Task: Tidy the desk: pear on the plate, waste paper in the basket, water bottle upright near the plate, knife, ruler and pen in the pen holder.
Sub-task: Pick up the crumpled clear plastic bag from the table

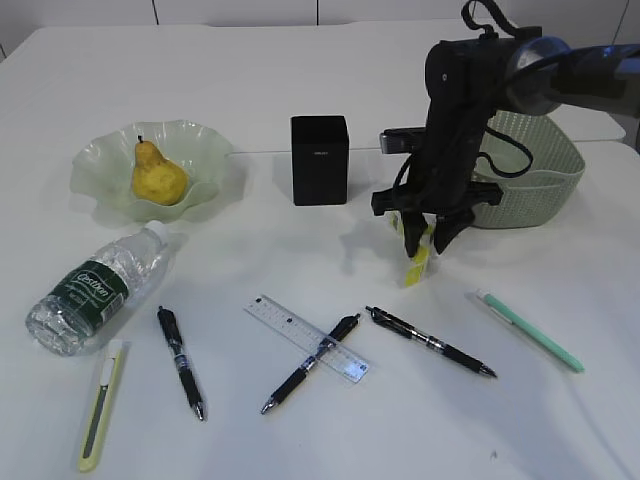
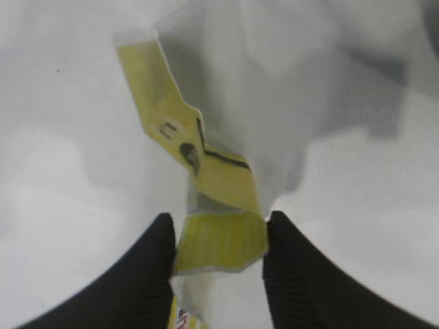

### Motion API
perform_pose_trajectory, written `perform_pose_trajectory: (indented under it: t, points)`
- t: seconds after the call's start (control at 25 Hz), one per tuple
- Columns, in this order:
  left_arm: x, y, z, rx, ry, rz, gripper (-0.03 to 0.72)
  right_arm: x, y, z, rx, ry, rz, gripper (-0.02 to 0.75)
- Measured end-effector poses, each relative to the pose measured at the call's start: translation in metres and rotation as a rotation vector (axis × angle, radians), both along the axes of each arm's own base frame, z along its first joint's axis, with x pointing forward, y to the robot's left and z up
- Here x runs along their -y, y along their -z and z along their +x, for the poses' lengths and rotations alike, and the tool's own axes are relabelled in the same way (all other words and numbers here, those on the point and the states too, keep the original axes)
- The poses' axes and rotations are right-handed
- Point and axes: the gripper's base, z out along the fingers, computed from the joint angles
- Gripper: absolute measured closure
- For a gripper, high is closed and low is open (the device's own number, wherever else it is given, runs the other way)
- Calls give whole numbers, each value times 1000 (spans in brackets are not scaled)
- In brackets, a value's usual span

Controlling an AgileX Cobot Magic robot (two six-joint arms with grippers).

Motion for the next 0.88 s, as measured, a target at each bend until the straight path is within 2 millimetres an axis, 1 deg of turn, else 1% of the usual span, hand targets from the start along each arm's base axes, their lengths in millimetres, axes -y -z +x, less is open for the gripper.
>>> perform_pose_trajectory:
  t: [0.2, 0.28, 0.32, 0.48, 0.6, 0.88]
  points:
    - [0, 0, 0, 0, -1, 2, 223, 0, 0, 2, 19, 1, 5, 615]
    - [0, 0, 0, 0, -1, 2, 223, 0, 0, 2, 21, -8, 5, 694]
    - [0, 0, 0, 0, -1, 2, 224, 0, 0, 2, 22, -15, 4, 716]
    - [0, 0, 0, 0, -1, 2, 224, 0, -1, 1, 8, -26, 1, 723]
    - [0, 0, 0, 0, -1, 2, 224, -1, -10, 6, 38, -34, 7, 723]
    - [0, 0, 0, 0, -2, 4, 224, -10, -51, 21, 174, -27, 90, 723]
